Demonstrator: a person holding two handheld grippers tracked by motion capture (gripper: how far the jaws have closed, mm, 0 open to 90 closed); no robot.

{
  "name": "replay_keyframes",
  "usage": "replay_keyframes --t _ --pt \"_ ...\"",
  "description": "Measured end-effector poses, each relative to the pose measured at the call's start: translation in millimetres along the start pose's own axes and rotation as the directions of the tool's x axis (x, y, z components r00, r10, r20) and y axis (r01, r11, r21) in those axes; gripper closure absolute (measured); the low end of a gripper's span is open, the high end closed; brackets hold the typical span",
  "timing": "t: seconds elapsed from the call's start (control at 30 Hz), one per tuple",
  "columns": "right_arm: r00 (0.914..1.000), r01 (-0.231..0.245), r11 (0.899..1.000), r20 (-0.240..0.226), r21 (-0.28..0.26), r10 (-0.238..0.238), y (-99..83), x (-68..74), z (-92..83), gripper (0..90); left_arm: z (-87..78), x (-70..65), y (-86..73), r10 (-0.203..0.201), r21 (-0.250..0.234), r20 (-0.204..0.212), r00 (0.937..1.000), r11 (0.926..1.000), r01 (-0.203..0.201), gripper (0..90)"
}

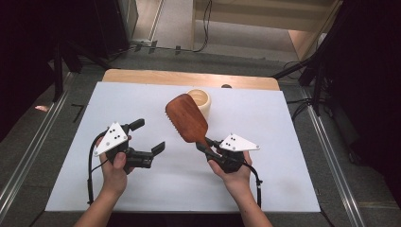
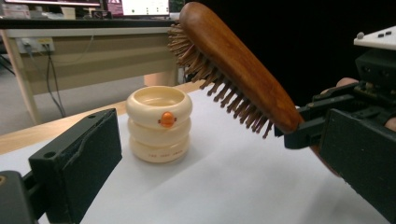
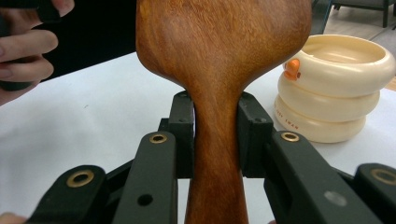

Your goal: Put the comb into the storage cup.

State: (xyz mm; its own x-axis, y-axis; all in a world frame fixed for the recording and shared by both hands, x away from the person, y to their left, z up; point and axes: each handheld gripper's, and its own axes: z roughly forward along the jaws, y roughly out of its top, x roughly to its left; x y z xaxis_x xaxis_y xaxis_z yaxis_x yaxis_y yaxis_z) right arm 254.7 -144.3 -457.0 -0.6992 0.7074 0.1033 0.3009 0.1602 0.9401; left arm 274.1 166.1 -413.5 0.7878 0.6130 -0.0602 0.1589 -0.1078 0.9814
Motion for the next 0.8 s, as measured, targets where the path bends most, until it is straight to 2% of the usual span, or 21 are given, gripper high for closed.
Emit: replay_keyframes --t 0.07,0.17,0.33,0.57,0.8 --pt "1.0000 0.001 1.000 0.000 -0.002 -0.001 -1.2 0.7 -0.4 69.4 5.4 -0.6 0.5 -0.019 0.001 0.014 0.9997 0.9998 0.019 0.0" --pt "1.0000 0.005 1.000 -0.002 -0.005 -0.005 -2.5 1.6 -0.4 69.4 13.0 -1.8 1.8 -0.024 0.012 0.026 0.9994 0.9997 0.023 0.0" --pt "0.9999 0.008 1.000 -0.006 -0.010 -0.008 -3.6 4.1 -0.7 69.4 24.7 -6.1 4.3 -0.018 0.032 0.024 0.9996 0.9994 0.017 0.0" --pt "0.9998 0.016 1.000 -0.007 -0.019 -0.016 -4.7 7.5 0.2 69.4 37.2 -8.7 7.4 -0.051 0.040 0.021 0.9985 0.9980 0.050 0.0" --pt "0.9997 0.022 0.999 -0.012 -0.029 -0.022 -4.6 9.9 -0.5 69.4 50.4 -14.6 9.2 -0.061 0.067 0.029 0.9977 0.9960 0.059 0.0"
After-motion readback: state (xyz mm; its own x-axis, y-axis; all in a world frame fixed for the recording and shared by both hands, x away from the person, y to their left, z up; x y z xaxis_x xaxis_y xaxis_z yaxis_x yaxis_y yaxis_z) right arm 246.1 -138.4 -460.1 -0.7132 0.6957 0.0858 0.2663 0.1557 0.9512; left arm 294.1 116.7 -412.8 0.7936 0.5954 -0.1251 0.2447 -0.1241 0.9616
